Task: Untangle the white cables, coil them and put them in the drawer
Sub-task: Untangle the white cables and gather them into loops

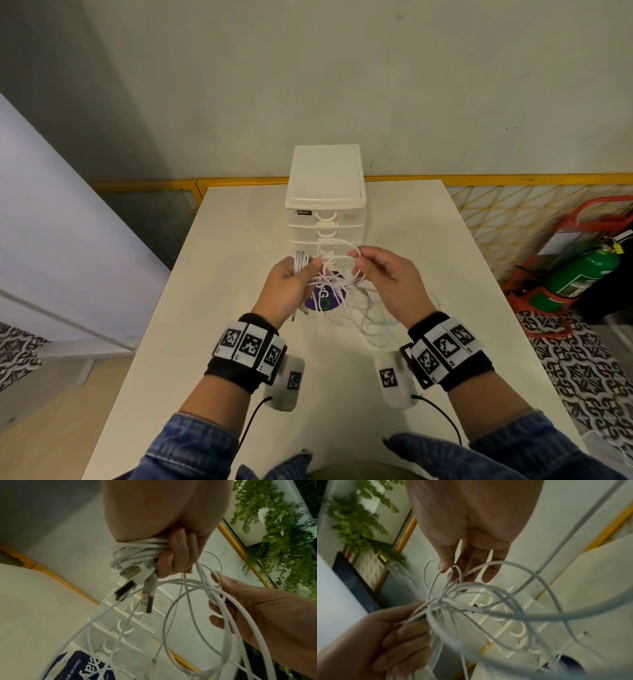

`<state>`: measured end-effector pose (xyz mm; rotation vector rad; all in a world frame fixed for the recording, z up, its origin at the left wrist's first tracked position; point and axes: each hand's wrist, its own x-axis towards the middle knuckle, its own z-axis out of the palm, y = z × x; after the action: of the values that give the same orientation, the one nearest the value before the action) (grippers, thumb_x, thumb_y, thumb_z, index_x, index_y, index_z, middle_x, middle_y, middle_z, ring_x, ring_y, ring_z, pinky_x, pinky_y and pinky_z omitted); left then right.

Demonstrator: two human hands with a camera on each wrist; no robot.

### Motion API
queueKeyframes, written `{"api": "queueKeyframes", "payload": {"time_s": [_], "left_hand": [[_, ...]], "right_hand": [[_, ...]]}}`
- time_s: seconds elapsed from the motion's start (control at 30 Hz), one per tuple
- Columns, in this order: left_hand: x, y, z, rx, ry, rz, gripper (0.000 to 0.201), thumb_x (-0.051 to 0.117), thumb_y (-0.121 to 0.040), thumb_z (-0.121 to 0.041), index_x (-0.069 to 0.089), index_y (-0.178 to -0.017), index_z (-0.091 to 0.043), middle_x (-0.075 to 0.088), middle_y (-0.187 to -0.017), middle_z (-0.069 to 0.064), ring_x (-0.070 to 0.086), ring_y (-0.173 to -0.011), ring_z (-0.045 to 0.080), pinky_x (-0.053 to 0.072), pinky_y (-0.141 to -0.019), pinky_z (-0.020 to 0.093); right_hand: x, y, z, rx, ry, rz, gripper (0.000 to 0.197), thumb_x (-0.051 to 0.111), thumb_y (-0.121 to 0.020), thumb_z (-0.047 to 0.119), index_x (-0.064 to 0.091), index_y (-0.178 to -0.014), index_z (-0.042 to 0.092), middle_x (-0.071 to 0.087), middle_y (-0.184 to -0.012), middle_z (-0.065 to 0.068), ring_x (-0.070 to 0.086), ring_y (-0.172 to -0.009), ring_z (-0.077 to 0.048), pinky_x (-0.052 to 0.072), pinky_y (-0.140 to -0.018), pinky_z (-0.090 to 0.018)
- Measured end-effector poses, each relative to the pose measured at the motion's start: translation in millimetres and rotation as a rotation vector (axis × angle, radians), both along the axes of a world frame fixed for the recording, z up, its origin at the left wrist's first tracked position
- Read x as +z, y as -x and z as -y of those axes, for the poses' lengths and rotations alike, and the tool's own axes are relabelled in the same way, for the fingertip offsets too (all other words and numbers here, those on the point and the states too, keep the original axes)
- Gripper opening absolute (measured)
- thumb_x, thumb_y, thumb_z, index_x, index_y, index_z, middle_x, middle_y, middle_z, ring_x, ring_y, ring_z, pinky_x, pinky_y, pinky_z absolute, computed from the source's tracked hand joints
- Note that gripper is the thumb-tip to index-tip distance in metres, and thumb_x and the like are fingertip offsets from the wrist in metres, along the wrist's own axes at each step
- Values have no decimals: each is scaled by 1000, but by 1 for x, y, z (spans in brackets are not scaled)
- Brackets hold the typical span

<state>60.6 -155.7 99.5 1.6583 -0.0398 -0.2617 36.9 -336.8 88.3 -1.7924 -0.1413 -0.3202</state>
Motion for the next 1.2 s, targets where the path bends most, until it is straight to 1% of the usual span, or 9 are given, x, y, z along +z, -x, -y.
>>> {"api": "queueKeyframes", "payload": {"time_s": [0.17,0.3,0.4,0.53,0.63,0.8,1.0,1.1,1.2], "left_hand": [[4,-2,-6,94,-38,108,34,57,-95,-23,48,-65,-12,40,-38,-9,37,-34,6,44,-47,33],[5,-2,-5,55,-100,135,35,57,-95,-29,51,-67,-8,42,-39,-8,39,-36,7,51,-58,53],[11,2,-2,-21,-127,155,32,61,-93,-25,58,-84,5,46,-39,-11,44,-38,1,52,-57,41],[16,6,-1,-13,-92,170,16,61,-92,-18,56,-90,-3,50,-40,-16,49,-39,-2,51,-52,27],[17,8,0,30,-15,169,15,58,-94,-15,55,-92,-1,49,-40,-12,44,-37,-1,44,-46,20],[25,10,-7,69,120,95,10,65,-88,-11,55,-85,-9,48,-41,-10,42,-35,2,37,-37,15],[13,11,-11,-91,-232,87,30,82,-71,-14,68,-97,-11,72,-77,2,66,-61,10,47,-39,24],[4,11,-8,-75,-379,153,14,78,-74,-11,66,-81,-10,65,-69,0,61,-55,12,43,-36,23],[7,9,-10,-49,-436,170,21,75,-78,-14,63,-83,2,61,-69,6,58,-59,22,43,-39,25]], "right_hand": [[-5,2,11,-89,418,-126,12,61,-87,25,67,-79,17,68,-66,10,64,-66,-11,50,-68,-27],[-11,6,10,-122,270,-482,17,65,-77,22,57,-91,17,69,-69,-1,65,-62,-15,48,-67,-28],[-14,4,11,-203,407,-252,38,69,-76,17,52,-110,21,56,-85,1,54,-74,-14,42,-70,-25],[-2,10,8,-234,422,289,14,67,-80,30,67,-87,18,55,-83,7,49,-76,-6,40,-71,-19],[-5,15,-3,23,573,169,39,67,-72,53,65,-102,28,61,-97,11,53,-93,-6,39,-84,-24],[-19,17,10,-27,470,-44,2,65,-85,24,65,-88,25,61,-68,12,58,-67,-9,50,-76,-37],[-5,19,6,3,98,-116,16,61,-88,10,72,-100,11,65,-68,24,59,-68,6,43,-68,-9],[3,19,5,-7,195,-60,17,62,-88,17,72,-101,13,71,-95,9,62,-89,2,43,-82,-8],[11,19,17,11,377,-66,19,65,-86,24,71,-104,22,66,-84,15,60,-79,-1,43,-79,-10]]}}
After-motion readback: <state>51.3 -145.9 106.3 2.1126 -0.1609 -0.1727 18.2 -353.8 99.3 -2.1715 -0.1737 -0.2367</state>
